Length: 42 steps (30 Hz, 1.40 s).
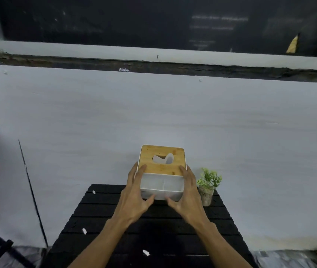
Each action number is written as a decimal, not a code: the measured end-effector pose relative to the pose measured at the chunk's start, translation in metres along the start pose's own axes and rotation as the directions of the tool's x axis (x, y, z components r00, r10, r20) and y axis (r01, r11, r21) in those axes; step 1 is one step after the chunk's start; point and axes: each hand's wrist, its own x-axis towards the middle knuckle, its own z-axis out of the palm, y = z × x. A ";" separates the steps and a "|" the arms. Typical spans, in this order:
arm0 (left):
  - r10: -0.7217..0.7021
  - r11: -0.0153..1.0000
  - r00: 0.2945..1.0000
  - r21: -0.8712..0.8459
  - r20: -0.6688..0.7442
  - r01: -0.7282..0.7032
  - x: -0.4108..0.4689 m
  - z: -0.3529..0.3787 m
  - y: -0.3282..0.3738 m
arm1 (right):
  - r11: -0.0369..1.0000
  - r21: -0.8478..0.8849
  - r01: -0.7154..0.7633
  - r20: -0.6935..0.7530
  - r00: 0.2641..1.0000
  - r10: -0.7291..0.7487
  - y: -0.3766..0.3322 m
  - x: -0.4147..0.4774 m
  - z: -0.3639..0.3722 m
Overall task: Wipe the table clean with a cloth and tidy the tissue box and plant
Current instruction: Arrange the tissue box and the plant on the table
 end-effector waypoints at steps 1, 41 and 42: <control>-0.014 1.000 1.000 0.000 0.017 0.014 0.001 0.004 0.000 | 1.000 -0.010 -0.013 0.015 1.000 0.013 0.004 0.000 -0.001; -0.312 0.949 0.912 0.040 0.266 0.313 0.009 0.077 -0.037 | 0.946 -0.173 -0.275 0.294 0.902 0.316 0.079 0.001 0.018; -0.308 0.951 0.914 0.048 0.265 0.306 0.005 0.073 -0.035 | 0.945 -0.183 -0.269 0.301 0.900 0.315 0.077 -0.002 0.016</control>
